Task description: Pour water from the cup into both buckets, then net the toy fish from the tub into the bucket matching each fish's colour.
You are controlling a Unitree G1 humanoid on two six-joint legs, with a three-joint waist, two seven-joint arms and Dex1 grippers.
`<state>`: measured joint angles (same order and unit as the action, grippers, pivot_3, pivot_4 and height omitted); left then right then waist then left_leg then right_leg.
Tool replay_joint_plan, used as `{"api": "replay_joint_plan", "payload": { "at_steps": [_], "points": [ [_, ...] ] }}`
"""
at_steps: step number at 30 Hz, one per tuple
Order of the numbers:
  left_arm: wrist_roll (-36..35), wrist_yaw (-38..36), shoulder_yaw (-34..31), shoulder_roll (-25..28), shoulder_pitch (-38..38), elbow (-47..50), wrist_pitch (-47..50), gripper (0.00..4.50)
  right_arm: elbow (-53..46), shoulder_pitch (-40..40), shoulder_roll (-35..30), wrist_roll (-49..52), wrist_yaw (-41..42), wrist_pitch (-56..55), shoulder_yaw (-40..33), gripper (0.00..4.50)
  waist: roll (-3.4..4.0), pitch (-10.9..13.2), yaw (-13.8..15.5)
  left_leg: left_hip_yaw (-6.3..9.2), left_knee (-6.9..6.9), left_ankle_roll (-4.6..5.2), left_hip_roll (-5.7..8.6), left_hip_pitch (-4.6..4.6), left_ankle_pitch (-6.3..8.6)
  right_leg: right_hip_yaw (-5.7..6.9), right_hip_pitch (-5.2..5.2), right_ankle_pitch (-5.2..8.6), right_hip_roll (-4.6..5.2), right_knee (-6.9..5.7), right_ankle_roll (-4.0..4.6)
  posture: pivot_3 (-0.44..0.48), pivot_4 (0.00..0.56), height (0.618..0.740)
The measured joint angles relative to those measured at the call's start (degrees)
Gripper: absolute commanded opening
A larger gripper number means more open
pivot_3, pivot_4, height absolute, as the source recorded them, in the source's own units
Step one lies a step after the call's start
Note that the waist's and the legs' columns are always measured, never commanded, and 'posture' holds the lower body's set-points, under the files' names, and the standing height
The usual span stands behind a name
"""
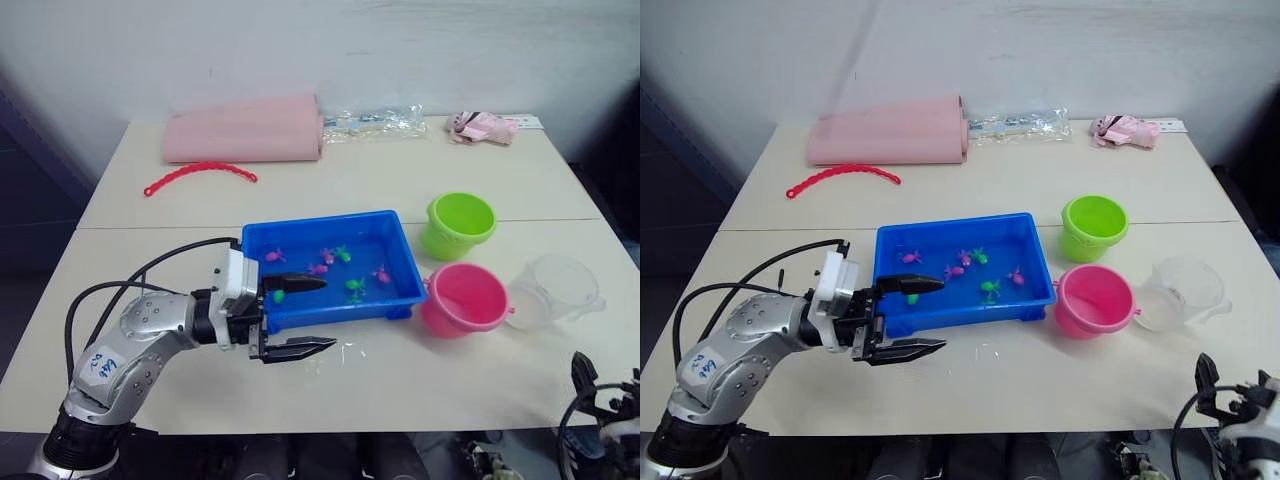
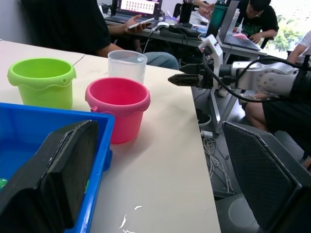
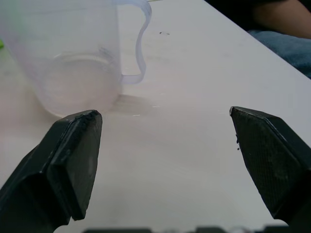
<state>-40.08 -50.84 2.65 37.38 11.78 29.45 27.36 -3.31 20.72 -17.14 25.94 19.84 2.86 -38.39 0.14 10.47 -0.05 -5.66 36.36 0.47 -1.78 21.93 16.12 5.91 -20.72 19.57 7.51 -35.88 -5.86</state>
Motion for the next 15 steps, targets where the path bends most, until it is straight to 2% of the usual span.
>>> {"api": "replay_joint_plan", "payload": {
  "at_steps": [10,15],
  "points": [
    [2.40,1.24,0.14,-0.95,-0.81,-0.18,-0.14,4.42,18.34,-14.83,-4.05,-2.57,-2.73,-4.99,0.45,4.50,-0.01,0.01,-0.11,-0.01,0.06,0.01,0.02,-0.01,-0.07,0.00,0.00,-0.02,0.01,-0.09,-0.03,0.000,0.150,0.740],
    [3.39,0.98,0.08,-0.77,-0.74,-0.27,-0.45,4.42,19.15,-17.54,-4.08,-2.52,-3.01,-5.36,0.85,4.50,-0.01,0.00,-0.07,0.01,0.06,-0.01,0.01,0.00,-0.08,0.01,0.01,-0.02,0.00,-0.09,-0.03,0.000,0.150,0.740]
  ]
}}
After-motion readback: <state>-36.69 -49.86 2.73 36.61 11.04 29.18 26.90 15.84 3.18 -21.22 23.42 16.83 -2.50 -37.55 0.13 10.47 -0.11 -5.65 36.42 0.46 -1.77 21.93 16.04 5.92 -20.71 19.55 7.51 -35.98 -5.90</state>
